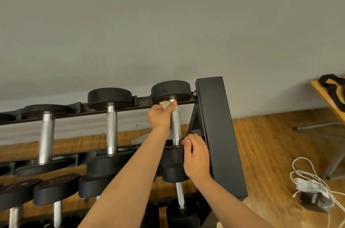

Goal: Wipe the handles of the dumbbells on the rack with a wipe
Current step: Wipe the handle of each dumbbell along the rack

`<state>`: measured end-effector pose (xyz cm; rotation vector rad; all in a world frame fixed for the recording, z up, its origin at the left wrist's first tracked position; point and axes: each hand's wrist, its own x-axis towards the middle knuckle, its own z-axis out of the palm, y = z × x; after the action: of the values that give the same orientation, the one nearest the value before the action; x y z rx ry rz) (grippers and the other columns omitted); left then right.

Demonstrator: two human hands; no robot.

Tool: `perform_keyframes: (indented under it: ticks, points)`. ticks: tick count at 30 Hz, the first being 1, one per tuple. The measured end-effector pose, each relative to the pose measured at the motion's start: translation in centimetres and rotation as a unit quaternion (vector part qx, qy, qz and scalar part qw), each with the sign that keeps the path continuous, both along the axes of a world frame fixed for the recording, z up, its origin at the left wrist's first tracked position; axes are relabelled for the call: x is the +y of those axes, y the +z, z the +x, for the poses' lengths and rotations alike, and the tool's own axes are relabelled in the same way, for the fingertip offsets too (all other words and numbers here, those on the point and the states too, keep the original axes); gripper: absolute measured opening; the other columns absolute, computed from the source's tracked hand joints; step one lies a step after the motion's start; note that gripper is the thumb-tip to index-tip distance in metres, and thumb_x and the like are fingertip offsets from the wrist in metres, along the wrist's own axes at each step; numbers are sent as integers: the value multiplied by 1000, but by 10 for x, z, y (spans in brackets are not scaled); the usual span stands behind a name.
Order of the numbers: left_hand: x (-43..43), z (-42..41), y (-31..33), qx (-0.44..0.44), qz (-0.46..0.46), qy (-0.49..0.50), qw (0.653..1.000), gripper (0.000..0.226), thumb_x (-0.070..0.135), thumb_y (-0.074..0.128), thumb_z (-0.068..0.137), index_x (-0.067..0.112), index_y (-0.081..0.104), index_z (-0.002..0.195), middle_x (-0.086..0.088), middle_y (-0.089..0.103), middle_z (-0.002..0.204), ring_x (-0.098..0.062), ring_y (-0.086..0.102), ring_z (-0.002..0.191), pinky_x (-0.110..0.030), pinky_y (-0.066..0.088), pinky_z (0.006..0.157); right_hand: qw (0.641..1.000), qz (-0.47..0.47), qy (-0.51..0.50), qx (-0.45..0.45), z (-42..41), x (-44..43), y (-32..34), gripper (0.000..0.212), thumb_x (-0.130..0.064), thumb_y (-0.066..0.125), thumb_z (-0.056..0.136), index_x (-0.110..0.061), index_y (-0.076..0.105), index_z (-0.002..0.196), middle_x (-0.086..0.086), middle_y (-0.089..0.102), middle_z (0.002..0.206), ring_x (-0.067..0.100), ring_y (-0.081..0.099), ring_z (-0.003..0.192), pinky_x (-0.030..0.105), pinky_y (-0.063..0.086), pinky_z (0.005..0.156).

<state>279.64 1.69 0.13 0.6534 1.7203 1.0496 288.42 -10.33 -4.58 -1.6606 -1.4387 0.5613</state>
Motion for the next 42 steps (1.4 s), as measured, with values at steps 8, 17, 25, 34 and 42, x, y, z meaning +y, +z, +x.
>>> perform_keyframes:
  ticks: [8,17,25,34,42]
  points:
    - [-3,-10,7,7,49,21,999,12,19,75,83,16,64,84,3,65,86,-13,61,86,-23,50,75,1000,0,-1,1,0,1,0,37,-35,30,95,-18,58,77,-8,54,76,10,53,75,32,48,68]
    - [-20,7,11,-77,69,31,994,21,16,65,91,11,54,109,-3,59,101,-15,59,92,-19,47,70,1000,-1,5,-8,0,1,0,38,-36,29,96,-19,57,77,-9,53,76,9,51,74,30,46,67]
    - [-23,4,6,-34,106,-21,994,19,12,64,91,12,65,110,1,66,104,-8,61,96,-17,50,77,1000,1,3,-15,0,1,0,36,-35,30,96,-19,57,77,-9,53,77,9,52,75,28,47,66]
    - [-5,1,7,-8,63,65,996,6,14,71,86,17,66,86,5,64,83,-10,61,80,-24,53,75,1000,14,2,-16,0,1,-3,35,-32,31,96,-19,57,77,-9,53,77,8,51,74,26,45,66]
    - [-4,-11,6,27,85,-20,996,15,14,68,89,19,59,79,5,63,80,-7,59,77,-27,52,77,1000,13,1,-15,0,1,-3,35,-34,31,95,-20,57,77,-10,53,77,8,52,74,27,46,66]
